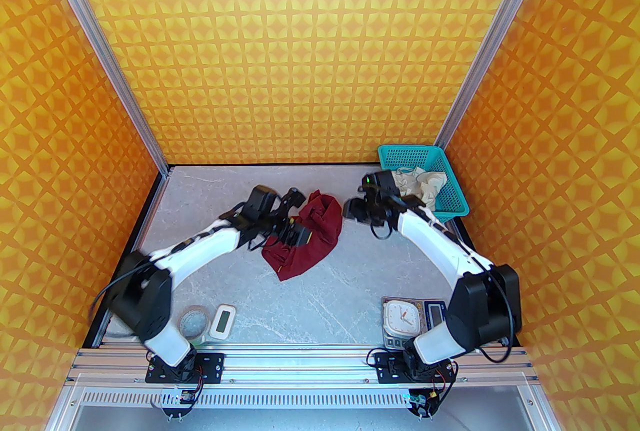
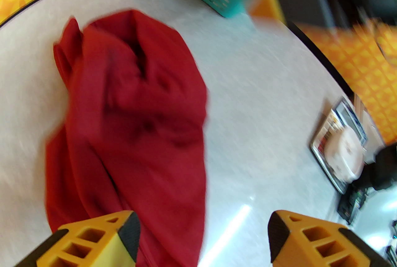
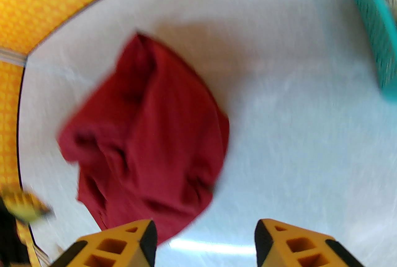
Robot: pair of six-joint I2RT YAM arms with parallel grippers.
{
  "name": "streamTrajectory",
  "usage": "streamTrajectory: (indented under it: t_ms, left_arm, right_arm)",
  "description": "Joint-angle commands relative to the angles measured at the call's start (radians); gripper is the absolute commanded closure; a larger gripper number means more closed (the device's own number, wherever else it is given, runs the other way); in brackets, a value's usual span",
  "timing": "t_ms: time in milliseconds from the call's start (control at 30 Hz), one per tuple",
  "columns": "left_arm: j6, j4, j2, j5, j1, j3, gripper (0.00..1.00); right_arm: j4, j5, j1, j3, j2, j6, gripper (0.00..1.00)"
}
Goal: Fold and stack the mixed laundry pile
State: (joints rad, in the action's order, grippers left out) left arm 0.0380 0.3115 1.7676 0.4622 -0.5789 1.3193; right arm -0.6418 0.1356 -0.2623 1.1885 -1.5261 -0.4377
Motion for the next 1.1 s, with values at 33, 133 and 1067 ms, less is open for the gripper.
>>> streamTrajectory:
  t_ms: [33, 133, 1067]
  left_arm:
    - [-0.027, 0.087, 0.036, -0.04, -0.001, 0.055, 0.36]
    - [0.001, 0.083, -0.046, -0.076, 0.0, -0.037, 0.37]
    - [0.352, -0.008, -0.261, -0.25, 0.007, -0.549, 0.2]
  right_arm:
    - [0.05, 0.085, -0.023, -0.075, 0.032, 0.005, 0.47]
    - [0.021, 0.032, -0.069, -0.034, 0.022, 0.057, 0.46]
    - [-0.269, -0.386, -0.289, 0.732, -0.59, 0.037, 0.81]
